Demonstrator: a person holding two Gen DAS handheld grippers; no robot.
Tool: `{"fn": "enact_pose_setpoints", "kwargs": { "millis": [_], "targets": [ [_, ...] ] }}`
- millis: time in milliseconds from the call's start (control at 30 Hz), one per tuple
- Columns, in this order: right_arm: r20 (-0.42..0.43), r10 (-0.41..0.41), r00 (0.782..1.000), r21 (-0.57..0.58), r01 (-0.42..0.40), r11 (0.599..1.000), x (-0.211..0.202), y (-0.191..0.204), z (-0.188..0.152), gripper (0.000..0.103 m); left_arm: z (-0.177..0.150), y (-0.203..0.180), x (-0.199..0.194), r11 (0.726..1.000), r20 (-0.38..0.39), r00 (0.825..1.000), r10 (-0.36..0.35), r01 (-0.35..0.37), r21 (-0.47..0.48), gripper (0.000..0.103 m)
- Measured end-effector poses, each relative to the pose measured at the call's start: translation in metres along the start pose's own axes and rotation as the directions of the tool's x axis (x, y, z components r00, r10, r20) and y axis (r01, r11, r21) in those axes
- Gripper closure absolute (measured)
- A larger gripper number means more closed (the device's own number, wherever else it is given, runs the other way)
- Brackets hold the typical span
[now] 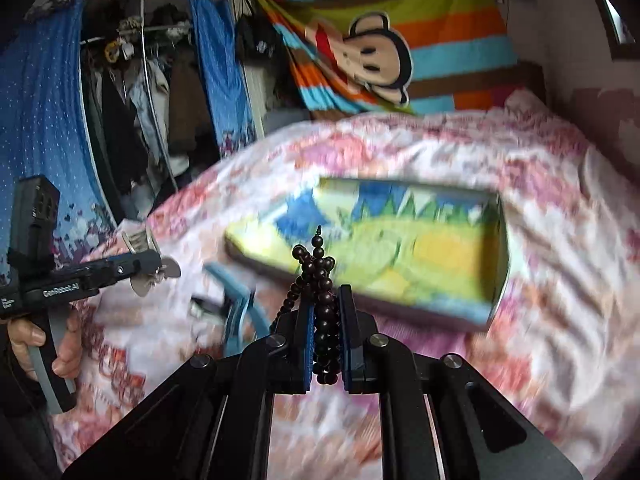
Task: Organize jewelry
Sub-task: 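Carry the buckle into the grey tray with the left tool while the right tool drops the beads there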
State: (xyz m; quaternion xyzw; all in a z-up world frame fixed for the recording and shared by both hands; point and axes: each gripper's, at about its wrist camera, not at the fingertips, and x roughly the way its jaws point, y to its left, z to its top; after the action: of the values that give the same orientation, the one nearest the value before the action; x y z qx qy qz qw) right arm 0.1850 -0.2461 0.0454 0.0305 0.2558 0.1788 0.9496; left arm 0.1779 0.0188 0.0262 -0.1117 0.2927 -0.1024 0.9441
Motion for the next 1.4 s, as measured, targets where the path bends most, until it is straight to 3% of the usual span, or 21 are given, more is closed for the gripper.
{"fn": "enact_pose_setpoints", "kwargs": {
  "millis": [200, 367, 467, 733, 800, 867, 1033, 1133, 1233, 1300, 1400],
  "targets": [
    [0.058, -0.056, 0.997, 0.026, 0.055, 0.998, 0.029, -0.028, 0.037, 0.093, 0.045, 0.000, 0.056, 0.999, 0.020, 1.000, 0.014, -0.013, -0.038, 0.045],
    [-0.042, -0.124, 0.991, 0.099, 0.128, 0.987, 0.074, -0.060, 0.029, 0.093, 0.056, 0.000, 0.118, 0.997, -0.059, 0.998, -0.018, 0.014, -0.071, 0.045],
    [-0.091, -0.144, 0.985, 0.111, 0.153, 0.982, 0.086, -0.070, 0.015, 0.093, 0.053, 0.002, 0.144, 0.995, -0.109, 0.994, -0.004, -0.006, -0.096, 0.045],
    [-0.178, -0.128, 0.976, 0.113, 0.149, 0.982, 0.106, -0.070, -0.005, 0.088, 0.039, 0.000, 0.170, 0.996, -0.207, 0.978, 0.017, -0.034, -0.079, 0.045],
    [-0.192, -0.139, 0.972, 0.110, 0.162, 0.981, 0.106, -0.068, -0.007, 0.066, 0.040, 0.002, 0.170, 0.995, -0.222, 0.975, 0.000, -0.022, -0.093, 0.043],
    [-0.185, -0.140, 0.973, 0.123, 0.164, 0.979, 0.102, -0.067, -0.008, 0.049, 0.041, 0.003, 0.165, 0.993, -0.217, 0.976, 0.000, -0.025, -0.113, 0.022],
    [-0.161, -0.158, 0.974, 0.133, 0.180, 0.975, 0.076, -0.061, -0.004, 0.047, 0.046, 0.000, 0.137, 0.993, -0.166, 0.986, 0.003, -0.023, -0.115, 0.017],
    [-0.106, -0.184, 0.977, 0.119, 0.196, 0.973, 0.052, -0.052, 0.000, 0.035, 0.047, -0.006, 0.113, 0.996, -0.128, 0.992, 0.011, -0.023, -0.092, 0.011],
    [-0.034, -0.210, 0.977, 0.101, 0.213, 0.972, 0.024, -0.039, 0.004, 0.023, 0.043, -0.014, 0.075, 0.996, -0.041, 0.999, 0.031, -0.034, -0.078, 0.000],
    [0.018, -0.222, 0.975, 0.098, 0.220, 0.971, 0.004, -0.030, 0.005, 0.012, 0.040, -0.021, 0.050, 0.997, 0.021, 0.998, 0.056, -0.054, -0.061, 0.000],
    [0.102, -0.240, 0.965, 0.100, 0.230, 0.968, -0.026, -0.016, 0.003, 0.009, 0.031, -0.029, 0.015, 0.997, 0.074, 0.994, 0.080, -0.079, -0.019, 0.000]
  ]
}}
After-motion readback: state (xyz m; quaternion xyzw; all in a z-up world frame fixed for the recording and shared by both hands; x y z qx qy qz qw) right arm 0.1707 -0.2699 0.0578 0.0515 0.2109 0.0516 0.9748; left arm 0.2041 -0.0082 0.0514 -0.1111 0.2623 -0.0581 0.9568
